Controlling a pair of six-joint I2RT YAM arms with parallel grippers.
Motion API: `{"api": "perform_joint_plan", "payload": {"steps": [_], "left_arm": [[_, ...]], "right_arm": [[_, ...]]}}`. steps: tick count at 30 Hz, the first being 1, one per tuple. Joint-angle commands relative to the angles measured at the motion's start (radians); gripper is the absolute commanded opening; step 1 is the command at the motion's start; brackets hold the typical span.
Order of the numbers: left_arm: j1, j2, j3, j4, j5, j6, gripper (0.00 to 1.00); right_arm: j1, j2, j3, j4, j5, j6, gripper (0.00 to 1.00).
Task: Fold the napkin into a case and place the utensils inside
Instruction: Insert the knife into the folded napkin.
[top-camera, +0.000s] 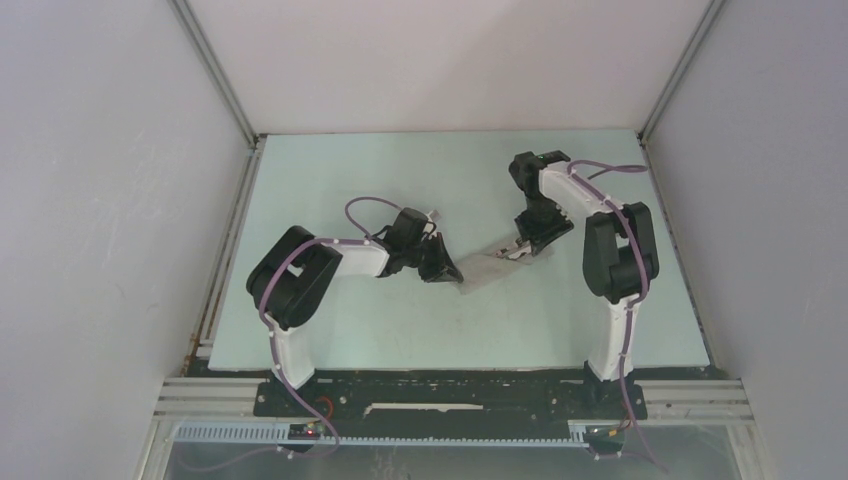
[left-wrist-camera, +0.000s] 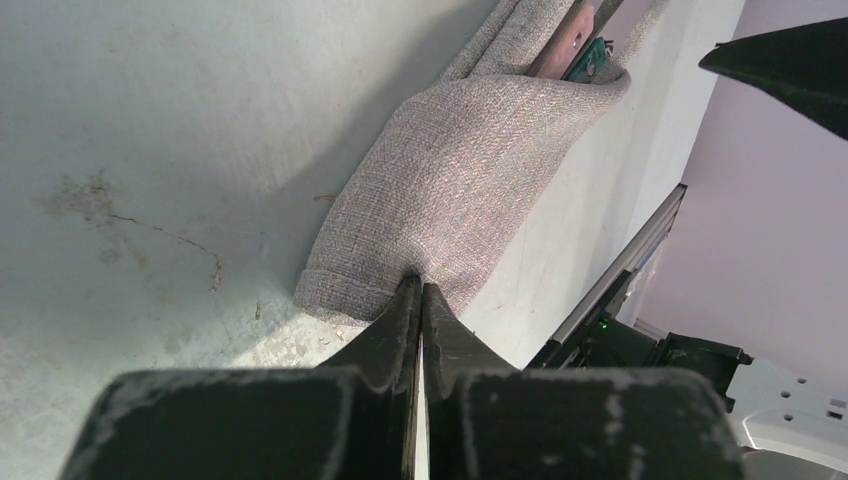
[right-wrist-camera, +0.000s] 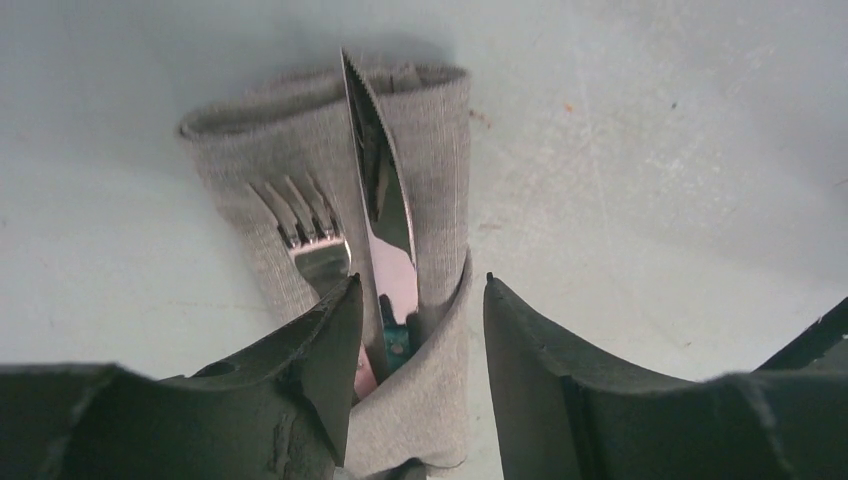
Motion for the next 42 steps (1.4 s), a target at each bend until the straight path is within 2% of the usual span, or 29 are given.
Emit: {"api": "perform_joint_plan", "payload": {"steps": [1,10,15,23,28,36,42], "left_arm": [[0.003,-0.002,0.016,0.012,-0.004,0.011,0.04],[0.002,-0.002,0.018,0.01,-0.002,0.015,0.04],[0.004,-0.004,0.019,0.008,-0.001,0.018,0.04],[0.003,-0.002,0.018,0.007,-0.001,0.017,0.05],[0.004,-0.004,0.018,0.007,-0.001,0.019,0.05],[0.003,-0.002,0.019,0.007,-0.002,0.019,0.05],[0.003,0.0,0.02,0.007,-0.001,0.019,0.05]], "right_arm": [[-0.034,-0.004,0.005,0.001,0.054,-0.019,0.55],[-0.052,0.058,0.052,0.009,0.053,-0.036,0.54],[-0.052,0.08,0.063,0.012,0.056,-0.033,0.48],[-0.053,0.098,0.067,0.023,0.056,-0.037,0.46],[-0.052,0.108,0.074,0.024,0.052,-0.036,0.39],[-0.045,0.121,0.08,0.018,0.048,-0.031,0.35],[-0.037,0.123,0.084,0.018,0.05,-0.027,0.28]]}}
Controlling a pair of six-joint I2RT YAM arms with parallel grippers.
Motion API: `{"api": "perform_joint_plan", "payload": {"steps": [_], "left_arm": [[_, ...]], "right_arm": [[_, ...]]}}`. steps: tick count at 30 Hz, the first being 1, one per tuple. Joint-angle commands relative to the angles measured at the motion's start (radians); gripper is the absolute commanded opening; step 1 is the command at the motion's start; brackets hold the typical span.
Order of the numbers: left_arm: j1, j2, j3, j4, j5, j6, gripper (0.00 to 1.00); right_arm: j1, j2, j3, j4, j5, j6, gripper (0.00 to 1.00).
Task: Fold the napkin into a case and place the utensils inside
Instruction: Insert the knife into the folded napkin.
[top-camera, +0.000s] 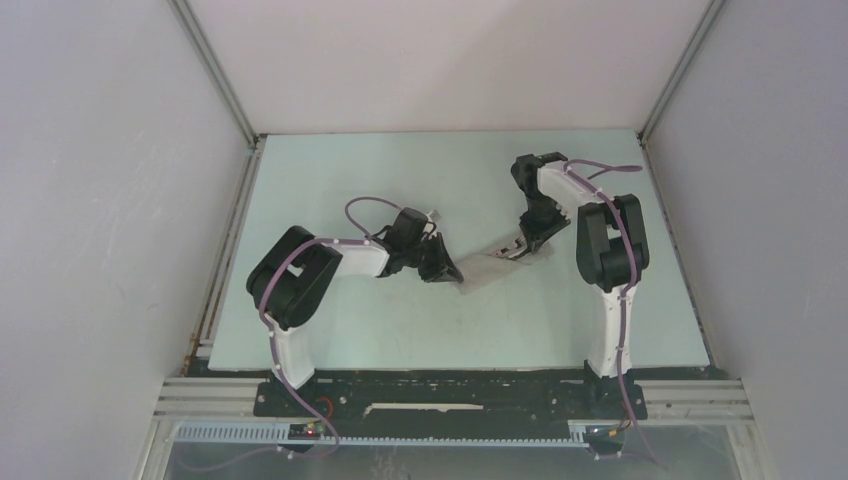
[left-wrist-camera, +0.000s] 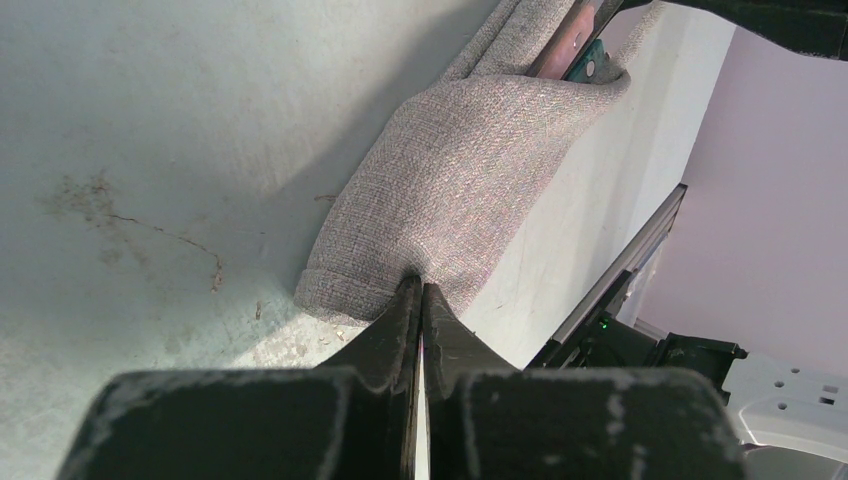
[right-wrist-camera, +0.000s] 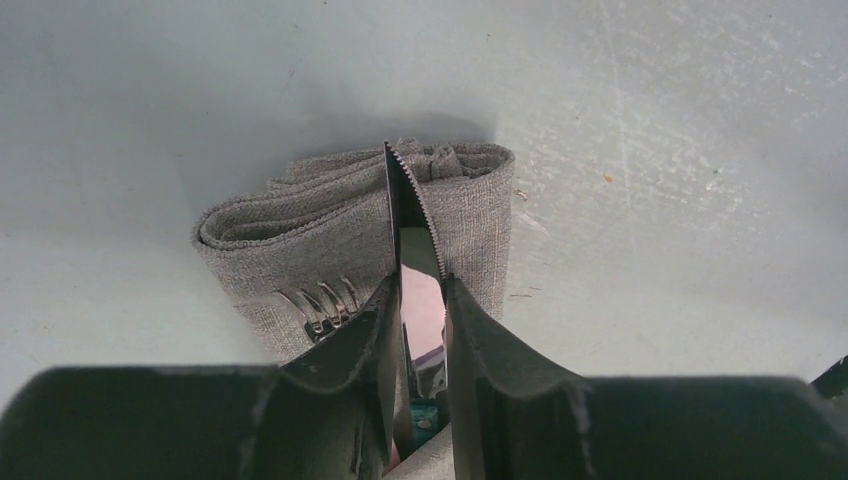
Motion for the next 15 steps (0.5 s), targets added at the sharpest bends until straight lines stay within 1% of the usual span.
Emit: {"api": "perform_joint_plan", "payload": {"steps": [1,4,5,12,15], "left_arm": [[0.003,-0.001,0.02,0.009,-0.001,0.018,0.05],[0.003,0.0,0.02,0.009,-0.001,0.018,0.05],[0.002,-0.001,0.02,0.009,-0.001,0.018,0.05],[0.003,0.004,0.022,0.01,-0.003,0.018,0.05],[0.003,0.003,0.02,0.01,-0.004,0.018,0.05]], "right_arm": [[0.011,0.011,0.041,-0.014,0.031,0.015,0.27],[0.016,0.011,0.045,-0.021,0.034,0.015,0.18],[0.018,0.008,0.046,-0.022,0.034,0.015,0.17],[0.05,-0.01,0.048,-0.043,0.035,0.035,0.14],[0.065,-0.018,0.043,-0.047,0.03,0.042,0.14]]}}
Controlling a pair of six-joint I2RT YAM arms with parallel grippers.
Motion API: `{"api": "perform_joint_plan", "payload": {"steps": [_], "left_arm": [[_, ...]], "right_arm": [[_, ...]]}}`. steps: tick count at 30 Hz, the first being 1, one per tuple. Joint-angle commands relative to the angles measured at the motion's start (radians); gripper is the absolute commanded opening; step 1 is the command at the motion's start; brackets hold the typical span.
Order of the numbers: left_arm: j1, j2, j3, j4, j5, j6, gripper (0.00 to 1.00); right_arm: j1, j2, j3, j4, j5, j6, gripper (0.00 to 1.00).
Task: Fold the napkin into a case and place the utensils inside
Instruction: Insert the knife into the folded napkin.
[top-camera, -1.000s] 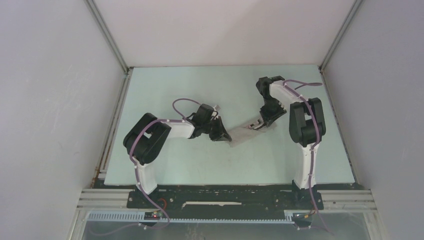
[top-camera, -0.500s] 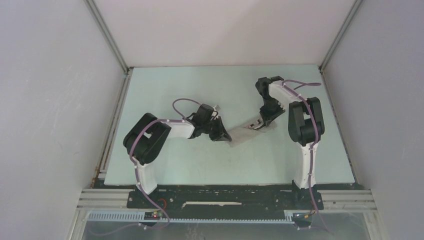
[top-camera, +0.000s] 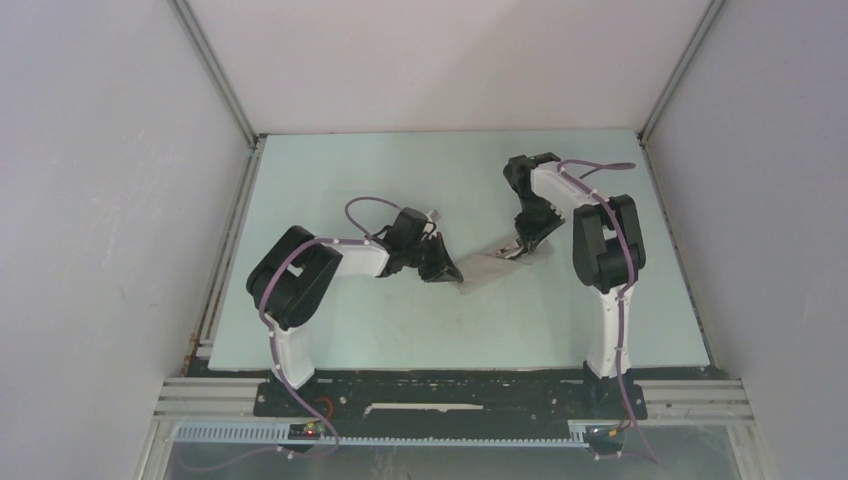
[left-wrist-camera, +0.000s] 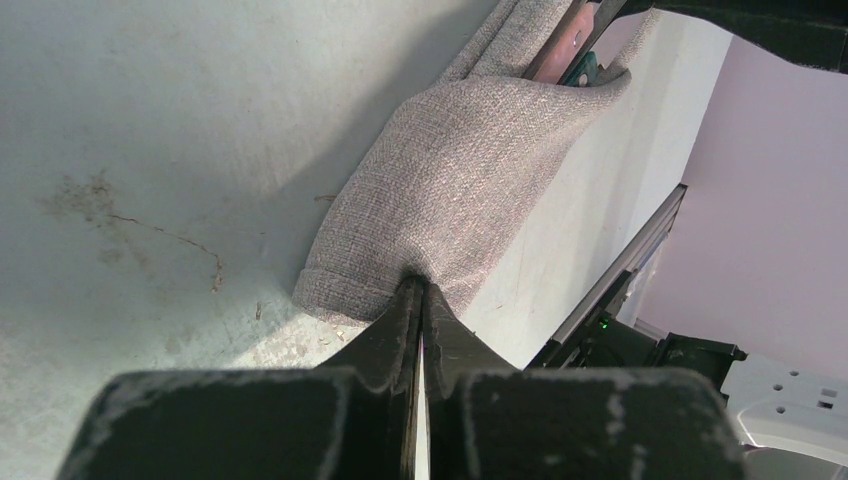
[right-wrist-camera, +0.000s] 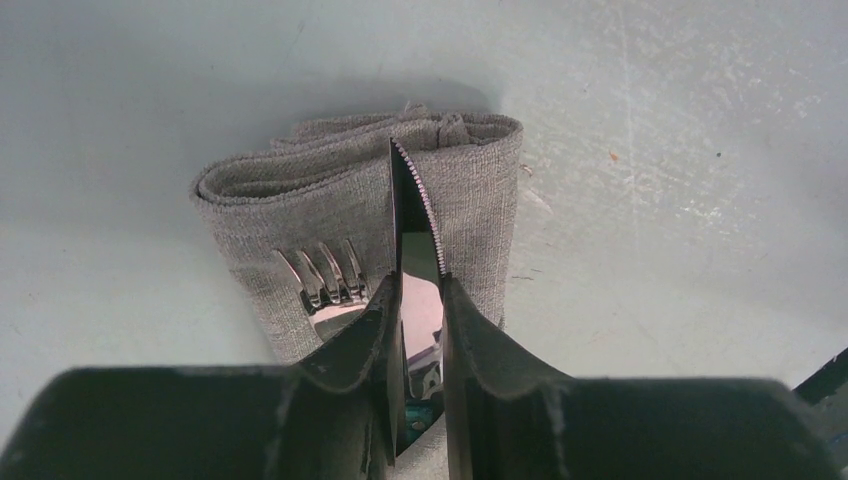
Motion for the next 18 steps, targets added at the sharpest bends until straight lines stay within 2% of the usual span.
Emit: {"api": "perform_joint_plan", "payload": {"steps": [1,18], "left_arm": [[0.003,0.003,0.022,0.01,-0.005,0.019,0.05],[0.003,-0.001,0.021,0.01,-0.007,0.018,0.05]], "right_arm": [[0.03,-0.022,0.028,-0.031,0.009,0.041,0.14],[0.079,-0.08,-0.032,-0.031,-0.006,0.104,0.16]]}}
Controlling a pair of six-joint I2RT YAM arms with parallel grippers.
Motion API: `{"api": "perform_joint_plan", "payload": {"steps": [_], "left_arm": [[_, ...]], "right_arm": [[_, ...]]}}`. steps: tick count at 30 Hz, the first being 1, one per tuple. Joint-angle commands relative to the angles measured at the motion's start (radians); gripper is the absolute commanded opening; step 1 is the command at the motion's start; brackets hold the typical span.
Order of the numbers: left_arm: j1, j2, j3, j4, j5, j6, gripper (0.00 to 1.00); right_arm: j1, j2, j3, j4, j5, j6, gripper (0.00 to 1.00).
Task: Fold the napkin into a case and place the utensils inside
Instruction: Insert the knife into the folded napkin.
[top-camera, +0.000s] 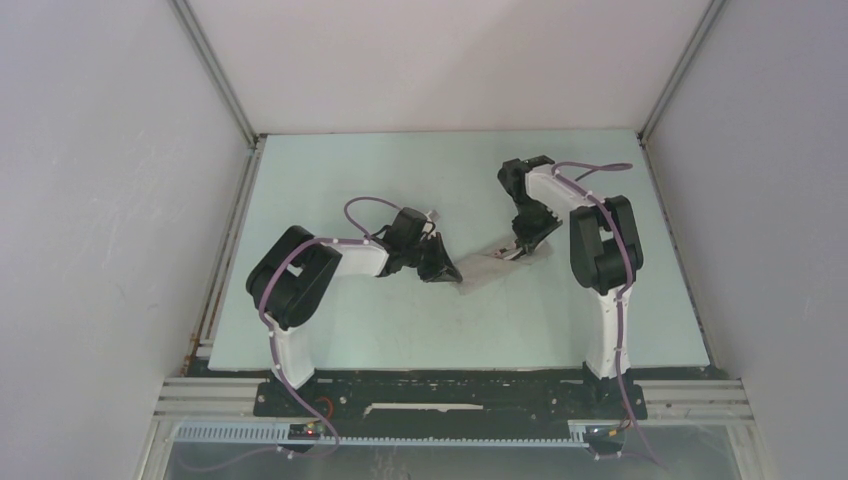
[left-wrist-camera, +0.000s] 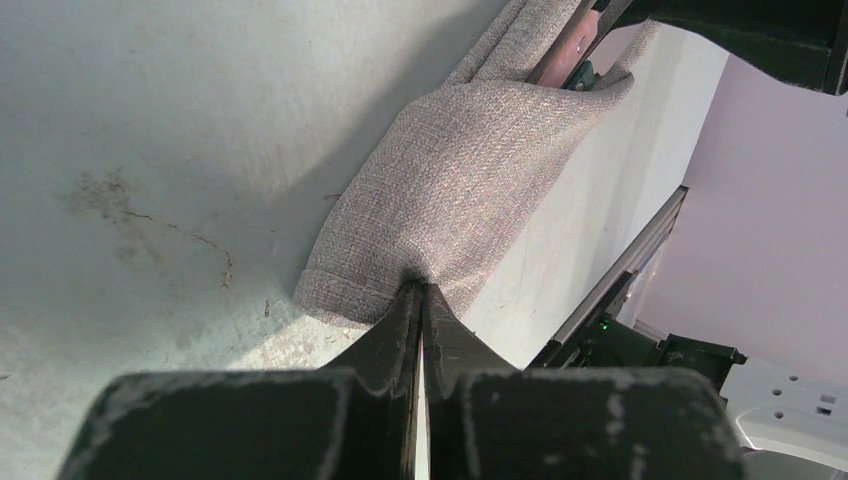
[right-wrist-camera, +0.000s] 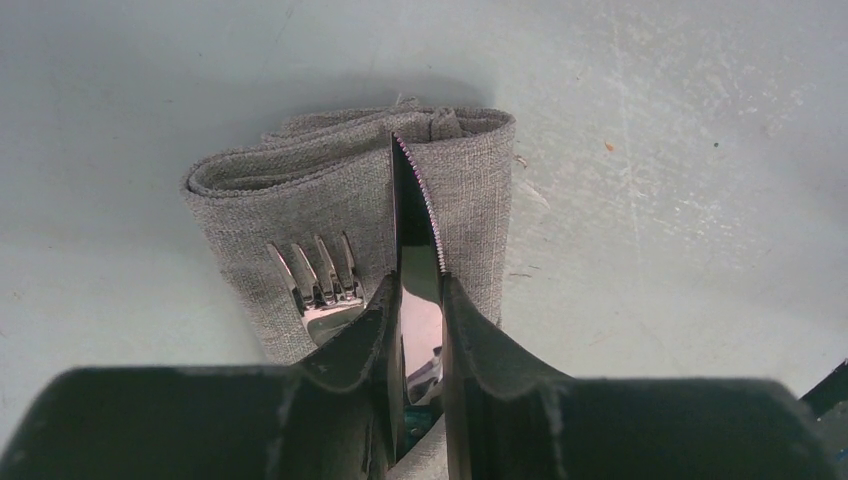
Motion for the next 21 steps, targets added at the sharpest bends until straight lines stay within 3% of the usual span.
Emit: {"api": "perform_joint_plan", "payload": {"steps": [1,13,21], "left_arm": [[0.002,-0.002,0.02,0.018,-0.006,0.019,0.05],[0.003,-0.017,0.02,0.011,-0.006,0.023,0.1],[0.004,-0.083,0.015,-0.013,-0.009,0.042,0.27]], "right_arm": [[0.044,-0.085,-0.02,-0.031,-0.039,0.061,0.16],[0.04,-0.094,-0.033,-0.021,-0.041,0.058,0.22],[0.02,-0.1,-0.049,0.004,-0.056,0.014,0.21]]}}
